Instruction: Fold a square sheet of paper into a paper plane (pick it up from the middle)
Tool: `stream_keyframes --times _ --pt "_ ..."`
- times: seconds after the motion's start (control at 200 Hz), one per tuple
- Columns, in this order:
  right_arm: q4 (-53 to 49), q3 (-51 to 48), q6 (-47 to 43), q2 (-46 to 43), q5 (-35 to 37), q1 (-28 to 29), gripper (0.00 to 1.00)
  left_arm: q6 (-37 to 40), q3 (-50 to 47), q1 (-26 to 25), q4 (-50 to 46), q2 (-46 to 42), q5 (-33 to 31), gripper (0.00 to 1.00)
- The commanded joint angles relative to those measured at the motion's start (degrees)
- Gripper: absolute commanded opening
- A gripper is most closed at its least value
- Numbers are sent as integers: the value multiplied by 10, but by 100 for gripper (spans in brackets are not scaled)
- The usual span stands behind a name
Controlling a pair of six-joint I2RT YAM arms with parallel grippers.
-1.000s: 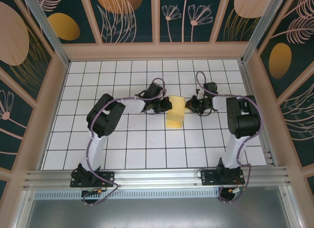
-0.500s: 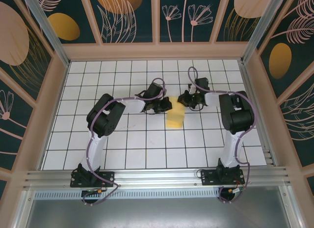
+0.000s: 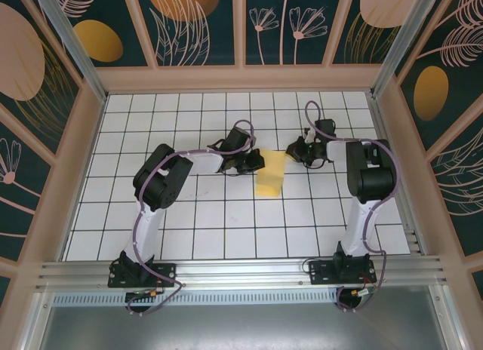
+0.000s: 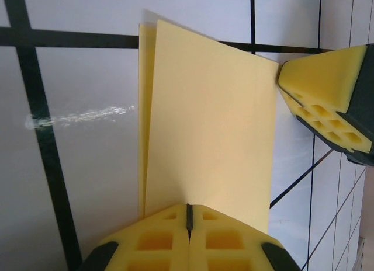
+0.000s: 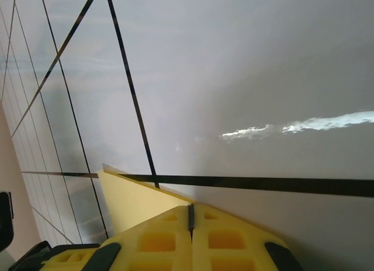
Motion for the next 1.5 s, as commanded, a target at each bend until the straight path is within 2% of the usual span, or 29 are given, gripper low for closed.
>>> stream_keyframes --times 0.0,0.29,0.585,1.006,1.361,1.491 --pt "2 -4 5 -54 12 1 0 4 -45 1 -134 57 -57 0" --pt "-34 -121 5 -153 -29 49 0 0 -43 1 -128 58 -61 0" --pt "-48 -150 -23 -137 -73 93 0 -4 -44 0 -121 59 -64 0" --pt "-79 -208 -58 -136 -57 94 0 -12 -55 0 -108 57 -71 0" --pt "-107 -296 -49 -213 -36 81 0 -12 -56 1 -107 57 -77 0" --pt "-103 -282 -45 -232 -44 70 0 -11 -55 0 -106 57 -78 0"
